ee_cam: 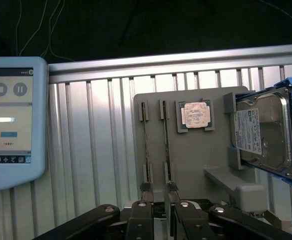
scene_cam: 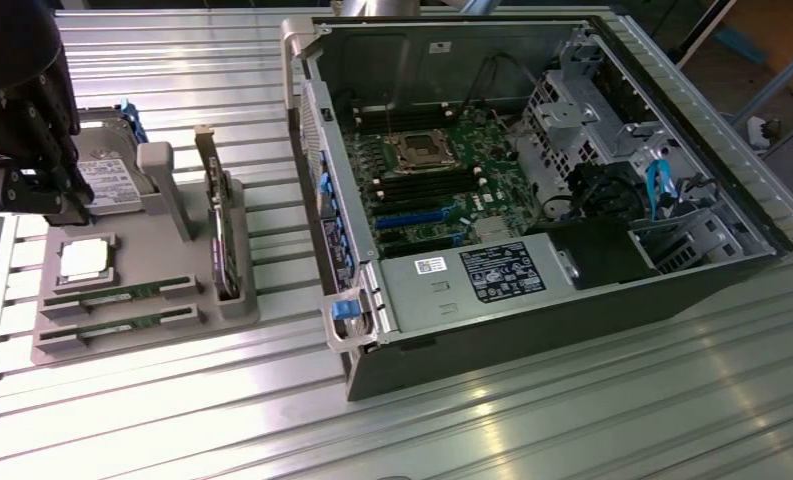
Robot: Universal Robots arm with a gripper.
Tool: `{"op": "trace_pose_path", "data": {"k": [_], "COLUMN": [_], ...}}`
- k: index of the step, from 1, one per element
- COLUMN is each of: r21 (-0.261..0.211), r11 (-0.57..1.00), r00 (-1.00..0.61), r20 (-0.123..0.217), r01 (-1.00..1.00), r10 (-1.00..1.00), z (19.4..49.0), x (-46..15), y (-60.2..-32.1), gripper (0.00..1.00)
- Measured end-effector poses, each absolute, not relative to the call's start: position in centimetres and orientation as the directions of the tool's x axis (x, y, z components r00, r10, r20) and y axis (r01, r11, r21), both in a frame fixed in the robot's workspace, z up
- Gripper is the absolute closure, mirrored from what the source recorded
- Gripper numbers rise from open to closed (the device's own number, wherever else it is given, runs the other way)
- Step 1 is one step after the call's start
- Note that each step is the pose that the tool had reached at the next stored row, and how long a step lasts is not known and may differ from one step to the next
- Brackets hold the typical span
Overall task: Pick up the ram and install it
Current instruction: 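Pick up the ram and move it above insertion slot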
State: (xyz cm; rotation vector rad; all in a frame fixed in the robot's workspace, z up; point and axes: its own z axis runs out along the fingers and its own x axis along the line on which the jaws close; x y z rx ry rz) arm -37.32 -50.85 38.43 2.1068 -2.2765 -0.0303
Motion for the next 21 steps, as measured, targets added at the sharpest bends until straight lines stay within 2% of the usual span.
{"op": "trace_pose_path", "data": {"k": [21], "r21": [0.041], "r11": [0.078], "r00": [-0.077], "r20": [0.016], "r01": [-0.996], "r10": [-0.997], "z": [36.7], "x": [-37.3], "y": [-51.0], "gripper": [0.76]}}
